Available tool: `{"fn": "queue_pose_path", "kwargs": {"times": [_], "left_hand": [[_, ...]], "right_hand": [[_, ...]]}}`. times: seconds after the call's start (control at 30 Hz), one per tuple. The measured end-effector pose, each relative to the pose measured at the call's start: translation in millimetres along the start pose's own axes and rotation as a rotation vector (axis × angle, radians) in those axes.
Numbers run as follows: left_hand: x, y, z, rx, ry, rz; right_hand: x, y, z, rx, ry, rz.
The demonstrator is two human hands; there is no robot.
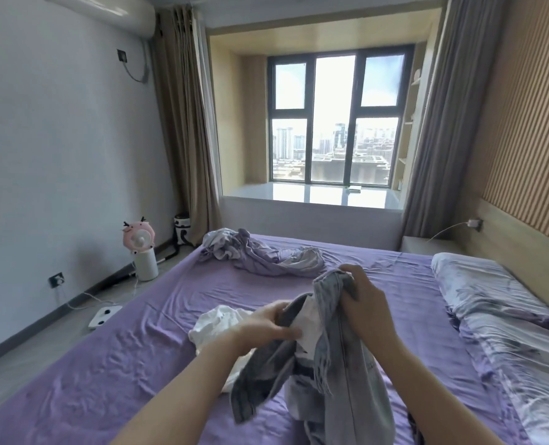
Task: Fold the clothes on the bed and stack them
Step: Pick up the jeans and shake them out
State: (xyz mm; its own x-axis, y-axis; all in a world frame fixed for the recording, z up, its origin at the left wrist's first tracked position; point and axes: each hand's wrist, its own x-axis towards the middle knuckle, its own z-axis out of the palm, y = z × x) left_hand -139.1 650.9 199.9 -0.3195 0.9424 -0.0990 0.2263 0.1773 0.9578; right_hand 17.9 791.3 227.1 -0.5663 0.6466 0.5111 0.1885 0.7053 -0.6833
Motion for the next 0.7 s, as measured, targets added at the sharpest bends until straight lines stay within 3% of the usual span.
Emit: {"fn": "queue_pose_path", "kwargs": {"times": [0.07,0.1,0.2,0.3,0.47,0.57,0.63,0.7], "left_hand": [[-4.8,-14.7,-5.7,0.239,0.127,-0.035],[-6.6,-18.5,-9.7,0.252,0.167,-0.061],[-12.9,-10.8,-21.2,0.164,0.259,-0.073],[-19.2,6.9,-37.8,-0.120,0.182,-0.067],[-30.7,26.7,-76.2,-0.274,0.167,-0.055],[-43.8,31.4,-104.1,-0.336,0.128,-0.040],[-56.1,32.6,-122.6,-0.359,0.018,0.014],[-69.0,34.3,-137.3,-0.364,-0.025,0.060]], "right_hand": [[2.4,-0.6,-1.7,-0.024,-0.014,-0.020],[1.7,-1.3,-2.4,-0.052,-0.036,-0.068],[-1.5,-4.2,-1.2,-0.128,-0.176,-0.266],[-0.5,-11.5,1.1,-0.101,-0.305,-0.377],[7.8,-51.7,-1.2,-0.166,-0.619,-0.179],[8.6,-77.6,6.9,-0.078,-0.810,0.009],[5.8,-94.9,21.3,-0.034,-0.696,0.041],[3.8,-109.1,37.1,-0.073,-0.475,0.013]]}}
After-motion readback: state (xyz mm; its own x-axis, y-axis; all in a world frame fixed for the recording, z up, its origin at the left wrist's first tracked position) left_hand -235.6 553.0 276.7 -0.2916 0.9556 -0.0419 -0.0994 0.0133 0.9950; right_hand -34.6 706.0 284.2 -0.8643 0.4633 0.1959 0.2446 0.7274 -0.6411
